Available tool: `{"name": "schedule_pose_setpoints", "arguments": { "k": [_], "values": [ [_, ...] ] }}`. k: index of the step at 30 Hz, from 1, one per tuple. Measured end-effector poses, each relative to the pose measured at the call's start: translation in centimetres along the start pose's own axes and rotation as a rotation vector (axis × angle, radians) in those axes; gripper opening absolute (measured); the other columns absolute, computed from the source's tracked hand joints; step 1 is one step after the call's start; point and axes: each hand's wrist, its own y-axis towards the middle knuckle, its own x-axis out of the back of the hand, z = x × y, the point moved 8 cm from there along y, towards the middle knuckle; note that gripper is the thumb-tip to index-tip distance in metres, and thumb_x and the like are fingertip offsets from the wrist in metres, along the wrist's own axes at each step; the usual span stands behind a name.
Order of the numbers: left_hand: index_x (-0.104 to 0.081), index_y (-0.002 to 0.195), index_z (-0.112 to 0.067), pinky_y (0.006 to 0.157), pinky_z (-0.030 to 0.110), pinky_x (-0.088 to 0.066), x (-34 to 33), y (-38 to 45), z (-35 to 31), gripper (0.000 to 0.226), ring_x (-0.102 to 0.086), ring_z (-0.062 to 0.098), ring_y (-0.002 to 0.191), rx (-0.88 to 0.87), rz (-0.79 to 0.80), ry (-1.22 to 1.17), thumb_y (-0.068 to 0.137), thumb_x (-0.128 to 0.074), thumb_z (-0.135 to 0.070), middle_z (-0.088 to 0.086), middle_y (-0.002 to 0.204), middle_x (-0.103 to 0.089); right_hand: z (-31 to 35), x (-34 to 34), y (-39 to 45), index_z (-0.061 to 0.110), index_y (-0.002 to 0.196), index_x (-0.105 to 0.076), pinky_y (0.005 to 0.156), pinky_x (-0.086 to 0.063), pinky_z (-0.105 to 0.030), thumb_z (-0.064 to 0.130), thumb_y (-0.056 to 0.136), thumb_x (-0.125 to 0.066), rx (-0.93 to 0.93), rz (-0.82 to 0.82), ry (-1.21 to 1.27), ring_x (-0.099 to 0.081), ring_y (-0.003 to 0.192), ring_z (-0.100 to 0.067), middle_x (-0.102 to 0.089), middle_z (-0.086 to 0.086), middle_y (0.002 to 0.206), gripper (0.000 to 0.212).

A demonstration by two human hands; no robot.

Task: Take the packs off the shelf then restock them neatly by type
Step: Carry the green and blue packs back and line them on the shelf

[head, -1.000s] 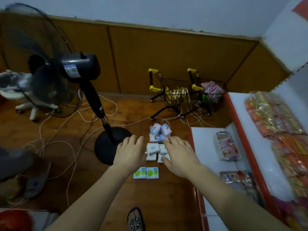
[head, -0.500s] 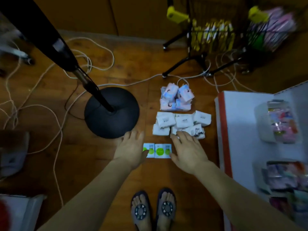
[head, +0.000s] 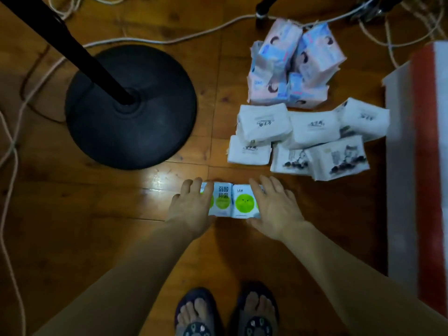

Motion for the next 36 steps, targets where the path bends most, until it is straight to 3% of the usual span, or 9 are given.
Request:
{"name": "schedule_pose_setpoints", "arguments": {
  "k": [4,6,11,18,25,28,32,36],
  "values": [
    [0.003,0.155,-0.027,0.104,0.047,-0.047,-3.5,3.4,0.5,0.116,-0.001,0.032,0.149,-0.025,0.043,0.048,0.076,-0.077,-0.055,0.006,0.159,-0.004,-0.9,-3.2,2.7,0.027,0.158,0.006,0.116,-0.027,-0.057,0.054,0.080,-0.074,0.016,0.061,0.041,0.008,0.152,-0.029,0.007,0.001,0.165,0.115],
    [0.010,0.156,-0.026,0.105,0.046,-0.047,-4.8,4.5,0.4,0.118,0.005,0.033,0.150,-0.040,0.081,0.092,0.079,-0.076,-0.050,0.006,0.161,0.003,-0.8,-4.4,3.5,0.027,0.158,0.008,0.116,-0.030,-0.056,0.050,0.079,-0.077,0.053,0.079,0.011,0.008,0.152,-0.030,0.009,0.003,0.165,0.118],
    [0.001,0.156,-0.023,0.093,0.039,-0.054,-5.9,5.5,-0.7,0.102,-0.014,0.028,0.144,-0.120,-0.016,0.121,0.084,-0.071,-0.032,0.005,0.154,-0.019,0.2,-5.4,4.4,0.025,0.157,0.004,0.103,-0.044,-0.047,0.031,0.085,-0.073,0.075,-0.031,-0.093,-0.010,0.149,-0.031,-0.006,-0.004,0.162,0.106],
    [-0.001,0.157,-0.020,0.095,0.039,-0.052,-2.7,1.6,-1.3,0.102,-0.022,0.026,0.140,-0.169,-0.050,0.128,0.084,-0.069,-0.042,0.003,0.153,-0.023,1.3,-1.7,0.6,0.016,0.158,-0.009,0.092,-0.046,-0.044,0.031,0.088,-0.063,0.120,-0.115,-0.135,-0.031,0.135,-0.029,-0.030,-0.006,0.148,0.089],
    [-0.006,0.156,-0.019,0.097,0.045,-0.051,10.4,-9.1,-4.9,0.096,-0.019,0.026,0.138,-0.228,-0.125,0.089,0.086,-0.068,-0.042,0.001,0.150,-0.025,2.1,10.9,-11.2,0.009,0.157,-0.018,0.096,-0.045,-0.041,0.039,0.078,-0.070,0.132,-0.195,-0.076,-0.035,0.134,-0.027,-0.036,-0.007,0.149,0.099],
    [-0.010,0.155,-0.021,0.096,0.045,-0.052,18.2,-14.7,-6.7,0.094,-0.016,0.029,0.140,-0.272,-0.188,0.087,0.084,-0.070,-0.039,0.000,0.149,-0.027,2.9,18.5,-17.4,0.015,0.150,-0.028,0.098,-0.046,-0.038,0.045,0.079,-0.069,0.136,-0.240,-0.075,-0.035,0.131,-0.025,-0.039,-0.004,0.142,0.088],
    [-0.016,0.154,-0.019,0.100,0.041,-0.049,29.1,-21.6,-9.0,0.091,-0.017,0.030,0.141,-0.296,-0.275,0.078,0.083,-0.071,-0.034,0.003,0.148,-0.028,3.8,29.1,-25.1,0.020,0.141,-0.034,0.088,-0.051,-0.040,0.044,0.078,-0.069,0.122,-0.303,-0.081,-0.036,0.126,-0.023,-0.040,0.000,0.134,0.076],
    [-0.019,0.153,-0.018,0.085,0.044,-0.056,39.7,-27.4,-11.6,0.089,-0.021,0.031,0.138,-0.330,-0.362,0.086,0.081,-0.070,-0.032,0.007,0.143,-0.030,3.6,38.8,-32.1,0.020,0.145,-0.029,0.086,-0.055,-0.040,0.041,0.079,-0.070,0.107,-0.374,-0.043,-0.033,0.129,-0.025,-0.032,-0.001,0.138,0.081]
  ]
}}
